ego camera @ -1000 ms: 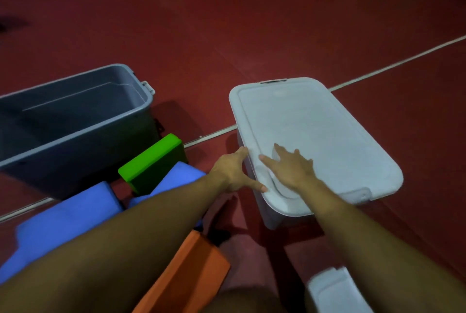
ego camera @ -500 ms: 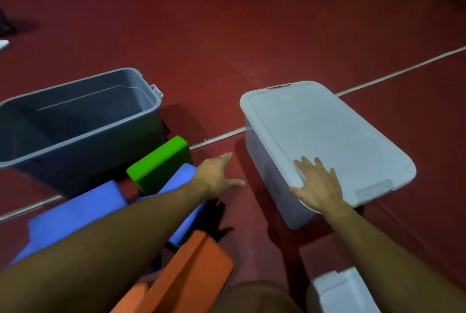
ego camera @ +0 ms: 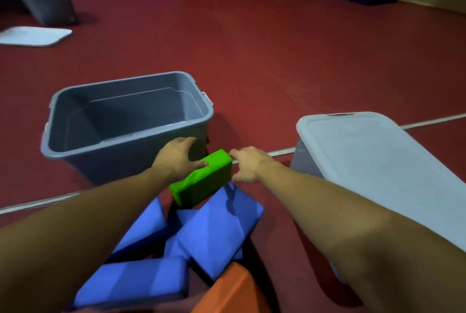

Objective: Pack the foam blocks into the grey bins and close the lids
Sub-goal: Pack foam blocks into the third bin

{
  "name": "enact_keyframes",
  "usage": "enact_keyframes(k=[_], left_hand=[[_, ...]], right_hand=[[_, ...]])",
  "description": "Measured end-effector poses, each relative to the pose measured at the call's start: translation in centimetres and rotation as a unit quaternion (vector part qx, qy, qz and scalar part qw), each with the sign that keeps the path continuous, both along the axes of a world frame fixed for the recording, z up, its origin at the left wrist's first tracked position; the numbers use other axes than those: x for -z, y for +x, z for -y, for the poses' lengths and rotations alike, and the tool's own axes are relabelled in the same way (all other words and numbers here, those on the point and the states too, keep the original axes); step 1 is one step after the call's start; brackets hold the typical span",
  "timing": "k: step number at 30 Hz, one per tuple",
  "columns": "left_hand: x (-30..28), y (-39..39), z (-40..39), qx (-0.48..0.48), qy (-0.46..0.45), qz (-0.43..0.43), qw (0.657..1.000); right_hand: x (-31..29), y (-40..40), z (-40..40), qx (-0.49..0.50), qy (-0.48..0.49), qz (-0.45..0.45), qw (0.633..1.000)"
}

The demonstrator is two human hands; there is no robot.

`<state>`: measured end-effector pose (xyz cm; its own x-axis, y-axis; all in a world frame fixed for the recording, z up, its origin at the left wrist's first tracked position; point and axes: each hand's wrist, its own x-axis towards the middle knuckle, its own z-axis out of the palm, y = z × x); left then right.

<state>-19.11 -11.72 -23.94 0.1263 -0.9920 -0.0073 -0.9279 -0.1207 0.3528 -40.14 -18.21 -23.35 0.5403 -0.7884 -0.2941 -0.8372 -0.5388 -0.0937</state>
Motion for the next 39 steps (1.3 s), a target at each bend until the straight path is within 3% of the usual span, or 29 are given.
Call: enact_keyframes(k=[5,11,16,20,24,27,30,33,36,39], left_hand=[[2.5,8.3,2.2,-0.035,-0.049,0.034,0.998],[4.8,13.9,4.8,-0.068,0.006,0.050,0.996],[5.0,16.9,5.6,-0.058,0.000,0.037,0.998],[4.2,21.6,3.1,-0.125,0.075,0.111,0.983],[4.9,24.2,0.6,-0.135,0.077,0.078,0.985],[4.8,23.1,-0.6,-0.141,0.082,0.071,0.984],[4.8,22.1,-2.0,-0.124,0.079,0.065,0.987],[4.8,22.1,-4.1,-0.127,0.079,0.059,0.987],[4.4,23.5,-6.5,-0.134,0.073,0.072,0.986],[3.7,24.9,-8.4,-0.132,0.087,0.101,0.982]], right_hand=[[5.3,7.7,1.8,-0.039,0.021,0.009,0.999],[11.3,13.5,0.1,-0.116,0.001,-0.012,0.993],[13.1,16.1,-1.5,-0.098,-0.006,-0.039,0.994],[13.2,16.7,-2.2,-0.095,-0.049,-0.045,0.993],[12.9,16.5,-2.7,-0.075,-0.030,-0.059,0.995],[12.8,17.2,-4.1,-0.053,-0.022,-0.006,0.998],[12.4,18.9,-6.9,-0.096,-0.059,0.096,0.989],[12.6,21.0,-10.4,-0.017,-0.023,0.147,0.989],[13.2,22.4,-12.5,0.122,0.081,0.112,0.983],[13.5,23.0,-12.9,0.196,0.113,0.104,0.969]])
